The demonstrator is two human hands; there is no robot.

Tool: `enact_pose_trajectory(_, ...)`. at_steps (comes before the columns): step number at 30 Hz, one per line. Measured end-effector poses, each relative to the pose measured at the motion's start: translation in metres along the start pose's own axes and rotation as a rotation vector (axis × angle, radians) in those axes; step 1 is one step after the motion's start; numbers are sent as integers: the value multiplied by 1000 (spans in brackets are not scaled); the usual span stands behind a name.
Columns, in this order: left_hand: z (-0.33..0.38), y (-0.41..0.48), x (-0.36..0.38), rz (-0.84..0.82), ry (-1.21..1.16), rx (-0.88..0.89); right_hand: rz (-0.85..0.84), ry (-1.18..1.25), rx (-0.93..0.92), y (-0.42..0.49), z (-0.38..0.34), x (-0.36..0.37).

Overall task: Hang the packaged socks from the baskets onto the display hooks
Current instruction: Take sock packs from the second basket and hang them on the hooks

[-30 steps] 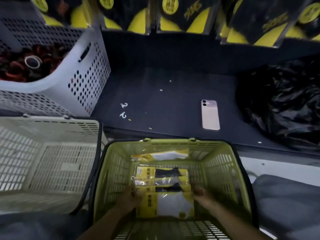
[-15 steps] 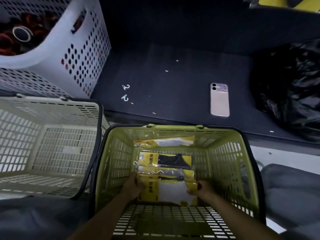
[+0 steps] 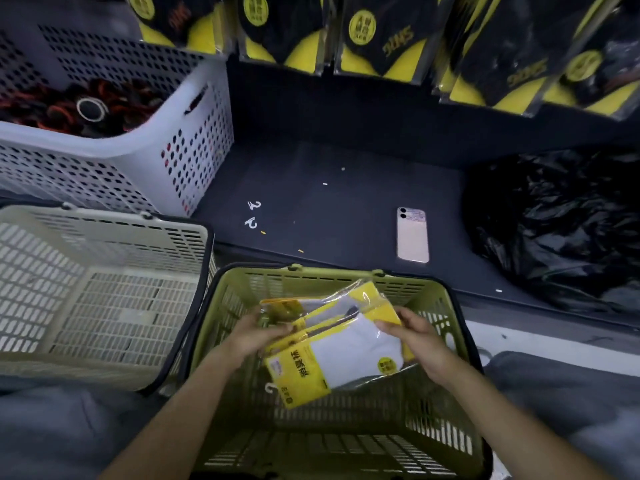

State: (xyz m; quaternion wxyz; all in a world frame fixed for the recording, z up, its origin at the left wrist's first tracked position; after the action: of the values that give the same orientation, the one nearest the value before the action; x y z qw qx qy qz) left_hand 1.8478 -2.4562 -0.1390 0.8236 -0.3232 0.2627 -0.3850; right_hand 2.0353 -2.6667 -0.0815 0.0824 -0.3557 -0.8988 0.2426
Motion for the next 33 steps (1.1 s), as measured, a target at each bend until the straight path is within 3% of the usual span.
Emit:
enact_pose_trajectory(6,105,-46,-11,219,-293,480,178,194,-279,-31,-94,-29)
enact_pose_trajectory(8,136,-69,-12,225,-386,570,238,272,-330,-40,-120,-39)
enact_pose_trajectory(11,167,-99,5,-37,-623,568,267,458,-373,-51,-150,-42)
enact_pose_trajectory(14,196,-121,37,-284,-699,586,211,602,-343,-53,-162,-27)
enact_pose_trajectory(17,221,-137,57,-282,-789,653,111,632,-317,-56,-164,-8)
enact_pose_trajectory(19,229,-142,55,-156,-778,688,119,551,-354,-58,-162,-6)
enact_pose_trajectory(22,237,-145,39,-20,-588,786,316,268,-494,-58,-174,-24)
enact_pose_trajectory(26,256,-161,43,-72,-332,886,322,75,-718,-68,-219,-34)
enact_pose_trajectory(33,291,-176,78,-60,-284,977,289,65,-945,-84,-262,-37)
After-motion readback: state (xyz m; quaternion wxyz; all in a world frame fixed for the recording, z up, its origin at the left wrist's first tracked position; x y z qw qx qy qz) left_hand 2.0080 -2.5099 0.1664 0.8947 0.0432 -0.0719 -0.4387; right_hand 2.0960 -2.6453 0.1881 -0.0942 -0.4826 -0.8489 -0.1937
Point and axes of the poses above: each hand's wrist, its own y-axis towards the middle knuckle, its own x-axis out of the palm, z = x × y, the point moved 2 cm from there along y, towards the middle knuckle, and after that the axes turned 6 degrees about -x, right-handed, at the moved point
